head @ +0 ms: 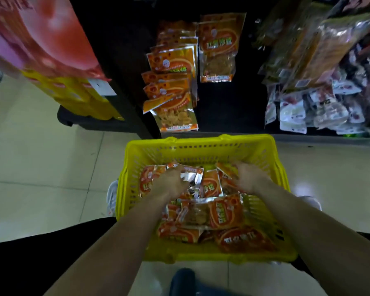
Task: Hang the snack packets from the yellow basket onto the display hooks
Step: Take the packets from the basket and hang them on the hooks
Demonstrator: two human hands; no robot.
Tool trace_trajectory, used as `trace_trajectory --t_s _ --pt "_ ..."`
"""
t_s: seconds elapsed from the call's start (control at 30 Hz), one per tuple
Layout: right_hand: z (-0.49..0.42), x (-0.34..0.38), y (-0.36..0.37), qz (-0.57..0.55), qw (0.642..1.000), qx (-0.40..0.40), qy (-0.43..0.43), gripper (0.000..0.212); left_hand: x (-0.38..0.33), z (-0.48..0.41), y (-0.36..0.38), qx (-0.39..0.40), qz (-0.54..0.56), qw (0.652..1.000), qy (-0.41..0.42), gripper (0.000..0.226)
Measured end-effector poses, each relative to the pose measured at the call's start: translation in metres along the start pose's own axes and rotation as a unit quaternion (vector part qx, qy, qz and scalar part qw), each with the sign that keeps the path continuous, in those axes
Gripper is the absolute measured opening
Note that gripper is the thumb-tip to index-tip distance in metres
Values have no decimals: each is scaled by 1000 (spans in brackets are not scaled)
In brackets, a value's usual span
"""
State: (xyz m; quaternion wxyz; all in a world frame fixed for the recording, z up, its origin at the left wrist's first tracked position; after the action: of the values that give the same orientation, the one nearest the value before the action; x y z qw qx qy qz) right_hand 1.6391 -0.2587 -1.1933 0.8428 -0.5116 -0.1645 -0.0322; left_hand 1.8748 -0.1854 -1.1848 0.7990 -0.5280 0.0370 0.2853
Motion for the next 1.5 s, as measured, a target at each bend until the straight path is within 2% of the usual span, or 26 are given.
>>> trace_trajectory --t_s 0.2,0.33,0.4,0.5,0.7,0.77,0.9,1.0,1.33,1.43,1.5 --pt "-21 -25 61 -25 998 16 57 69 24 -30 48 30 -36 999 -5 42" --pt "-32 -29 90 4 996 44 76 77 32 -50 68 29 -61 998 10 49" --pt "-38 -28 95 19 997 30 66 73 28 -60 73 1 -63 998 30 58" --pt "-43 -25 92 1 999 6 53 54 25 -68 80 -16 -49 998 34 71" --pt "-41 -24 60 -10 998 -45 41 37 30 -59 91 37 -150 986 55 92" --pt "-36 -23 47 -24 998 -46 32 34 32 -54 86 45 -151 987 39 84" --pt "-24 -17 27 -47 997 -53 31 33 29 -45 65 -26 -195 979 55 47" --pt "-17 -11 16 -76 995 -53 34 32 21 -34 44 -52 -197 975 85 32" --pt "-3 14 -49 -48 992 -120 -6 37 6 5 -49 -188 -120 971 87 26" --pt "4 18 -59 -49 989 -141 -8 38 6 26 -39 -152 -105 977 102 26" --pt "9 19 -57 -50 988 -142 -10 37 8 39 -11 -55 -116 981 144 28"
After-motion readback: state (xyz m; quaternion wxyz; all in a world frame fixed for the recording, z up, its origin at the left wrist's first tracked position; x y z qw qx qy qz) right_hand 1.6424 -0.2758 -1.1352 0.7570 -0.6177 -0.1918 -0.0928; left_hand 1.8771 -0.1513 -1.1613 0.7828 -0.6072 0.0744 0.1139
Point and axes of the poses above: each hand's wrist, its own z-axis away from the middle knuckle, its own y-axis out of the palm, x = y × z, the point moved 5 cm from there along -z, towards the middle knuckle, and after that the axes turned 12 degrees about -x, right-handed, at the moved point
